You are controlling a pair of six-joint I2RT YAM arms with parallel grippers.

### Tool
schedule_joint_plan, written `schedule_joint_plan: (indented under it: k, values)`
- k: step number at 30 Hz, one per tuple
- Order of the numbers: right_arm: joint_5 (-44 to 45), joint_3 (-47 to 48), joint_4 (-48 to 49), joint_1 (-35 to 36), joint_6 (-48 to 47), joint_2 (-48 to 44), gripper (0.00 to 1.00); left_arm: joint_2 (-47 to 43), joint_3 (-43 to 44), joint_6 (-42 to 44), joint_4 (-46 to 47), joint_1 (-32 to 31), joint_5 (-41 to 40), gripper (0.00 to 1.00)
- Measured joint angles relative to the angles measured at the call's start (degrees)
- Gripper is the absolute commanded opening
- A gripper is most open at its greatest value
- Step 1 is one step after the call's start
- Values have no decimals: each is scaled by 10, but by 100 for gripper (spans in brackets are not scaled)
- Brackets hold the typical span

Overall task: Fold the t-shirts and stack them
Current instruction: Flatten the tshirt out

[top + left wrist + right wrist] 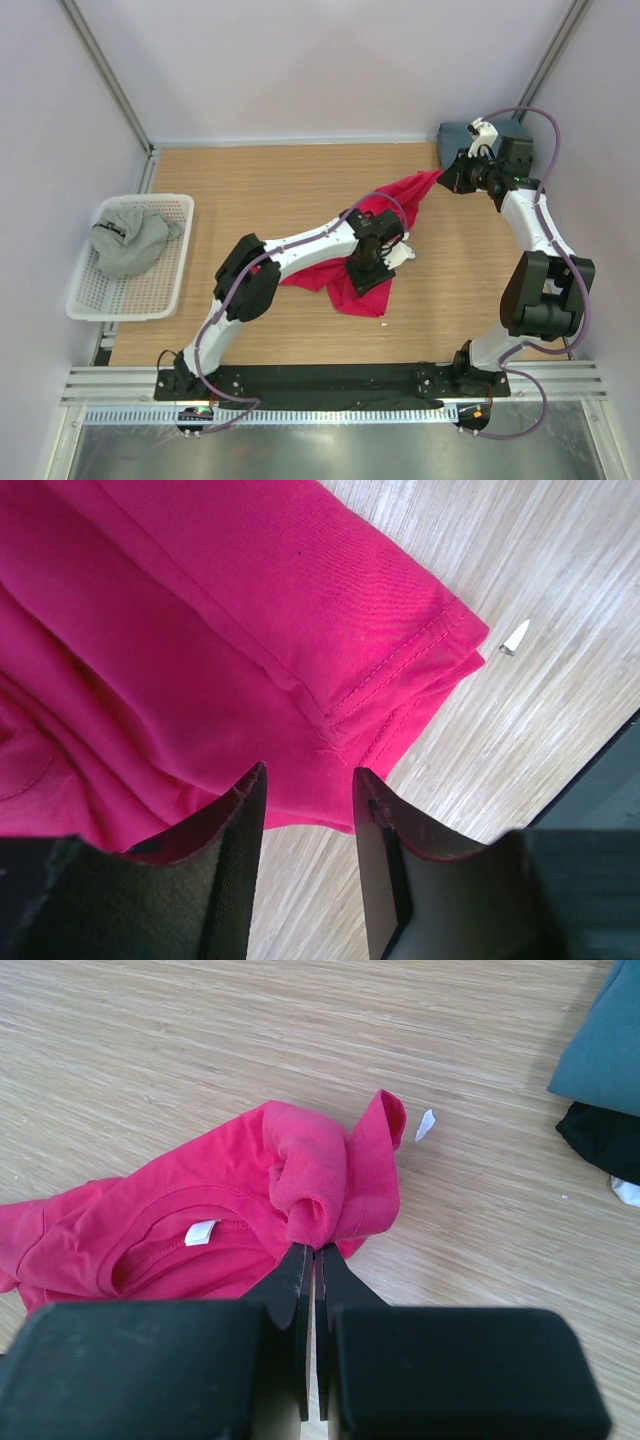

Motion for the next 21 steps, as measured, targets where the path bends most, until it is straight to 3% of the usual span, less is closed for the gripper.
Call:
schedule_joint_plan:
  k: [21]
  values:
    - [-2, 0, 0, -3, -2, 8, 1, 40, 15, 0, -14, -1, 29, 39]
